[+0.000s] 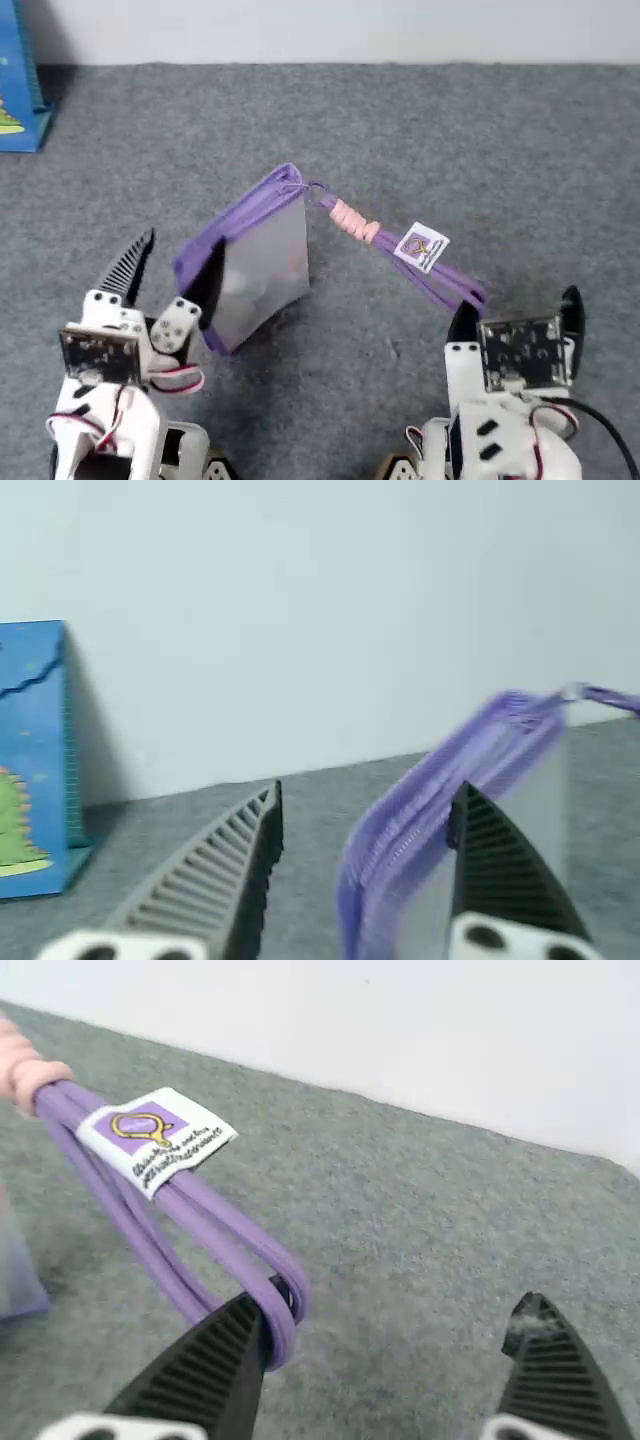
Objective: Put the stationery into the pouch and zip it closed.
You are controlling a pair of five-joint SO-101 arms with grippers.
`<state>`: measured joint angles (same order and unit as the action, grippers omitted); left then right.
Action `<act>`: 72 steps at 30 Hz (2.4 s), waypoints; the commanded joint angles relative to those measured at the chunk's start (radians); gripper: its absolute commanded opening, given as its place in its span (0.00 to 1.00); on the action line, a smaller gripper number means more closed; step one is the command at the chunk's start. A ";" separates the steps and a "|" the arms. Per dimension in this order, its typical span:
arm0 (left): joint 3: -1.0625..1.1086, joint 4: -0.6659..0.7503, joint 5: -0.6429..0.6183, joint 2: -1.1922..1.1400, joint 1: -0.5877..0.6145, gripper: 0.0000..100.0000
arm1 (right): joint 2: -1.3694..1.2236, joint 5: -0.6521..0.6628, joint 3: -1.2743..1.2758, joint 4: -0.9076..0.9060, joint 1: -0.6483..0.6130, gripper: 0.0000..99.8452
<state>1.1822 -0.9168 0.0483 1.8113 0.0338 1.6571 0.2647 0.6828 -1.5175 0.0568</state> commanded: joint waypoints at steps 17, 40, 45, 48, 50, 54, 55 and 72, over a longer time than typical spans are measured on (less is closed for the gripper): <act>0.059 -0.028 0.117 0.006 0.206 0.26 | -0.002 -0.338 -0.060 -0.025 -0.518 0.34; 0.240 0.052 0.078 0.003 0.086 0.26 | -0.015 -0.486 0.322 0.489 -0.799 0.34; 0.289 0.034 0.120 0.003 0.086 0.24 | -0.015 -0.485 0.411 0.493 -0.799 0.34; 0.311 0.006 0.169 0.003 0.086 0.21 | -0.015 -0.443 0.448 0.493 -0.791 0.33; 0.320 0.005 0.173 0.005 0.087 0.21 | -0.016 -0.427 0.457 0.493 -0.739 0.30; 0.309 0.002 0.167 0.005 0.087 0.21 | -0.104 -0.376 0.437 0.495 -0.624 0.14; 0.300 0.000 0.153 0.005 0.087 0.21 | -0.142 -0.367 0.423 0.495 -0.602 0.12; 0.189 -0.199 0.167 0.008 0.081 0.01 | -0.427 -0.364 0.358 0.484 -0.364 0.00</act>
<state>1.4154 -1.1132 0.2033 1.8067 0.1197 1.2060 -0.1128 1.0664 -1.0449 -0.3498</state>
